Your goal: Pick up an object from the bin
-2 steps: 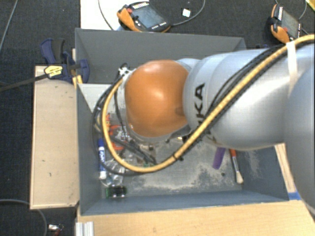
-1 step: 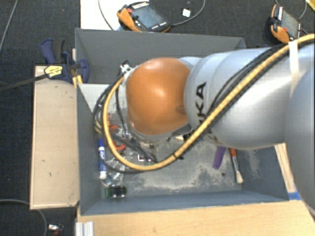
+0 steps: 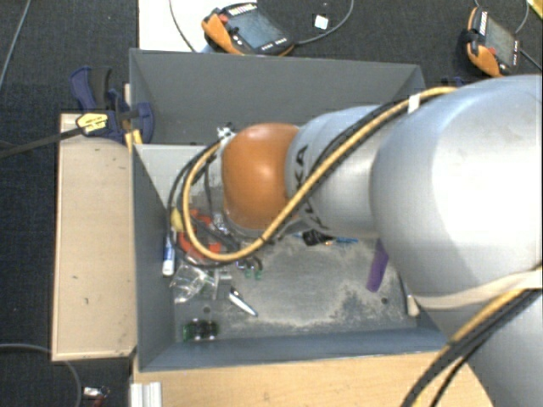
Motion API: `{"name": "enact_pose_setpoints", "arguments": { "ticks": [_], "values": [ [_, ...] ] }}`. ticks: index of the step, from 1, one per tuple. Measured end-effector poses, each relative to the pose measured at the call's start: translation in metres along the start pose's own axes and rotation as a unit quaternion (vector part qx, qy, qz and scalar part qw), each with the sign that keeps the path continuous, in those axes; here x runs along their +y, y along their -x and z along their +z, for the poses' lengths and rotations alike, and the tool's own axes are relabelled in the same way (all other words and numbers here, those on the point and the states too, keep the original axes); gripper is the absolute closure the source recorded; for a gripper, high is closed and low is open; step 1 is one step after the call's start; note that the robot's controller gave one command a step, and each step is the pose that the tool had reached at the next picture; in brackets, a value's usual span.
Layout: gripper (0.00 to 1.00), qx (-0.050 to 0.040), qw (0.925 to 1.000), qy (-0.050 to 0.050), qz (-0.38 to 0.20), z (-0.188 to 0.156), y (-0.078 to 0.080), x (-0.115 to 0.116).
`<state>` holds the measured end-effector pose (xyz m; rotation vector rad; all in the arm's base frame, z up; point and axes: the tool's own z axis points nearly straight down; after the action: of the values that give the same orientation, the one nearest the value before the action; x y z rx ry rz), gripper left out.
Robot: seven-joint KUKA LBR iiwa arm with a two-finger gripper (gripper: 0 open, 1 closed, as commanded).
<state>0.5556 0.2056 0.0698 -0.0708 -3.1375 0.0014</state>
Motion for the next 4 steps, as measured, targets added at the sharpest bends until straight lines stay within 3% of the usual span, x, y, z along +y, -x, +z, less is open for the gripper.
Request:
{"name": "enact_pose_setpoints", "arguments": {
  "ticks": [1,2,3,4],
  "values": [
    [0.00,-0.0093,0.9981,0.005,-0.062,-0.001,-0.015,-0.013],
    [0.00,-0.0018,0.9907,0.001,-0.136,0.000,-0.035,-0.034],
    [0.00,-0.0087,0.9952,0.004,-0.098,0.000,-0.040,-0.049],
    [1.00,-0.0045,0.9913,0.002,-0.132,-0.001,-0.034,-0.035]
  ]
}}
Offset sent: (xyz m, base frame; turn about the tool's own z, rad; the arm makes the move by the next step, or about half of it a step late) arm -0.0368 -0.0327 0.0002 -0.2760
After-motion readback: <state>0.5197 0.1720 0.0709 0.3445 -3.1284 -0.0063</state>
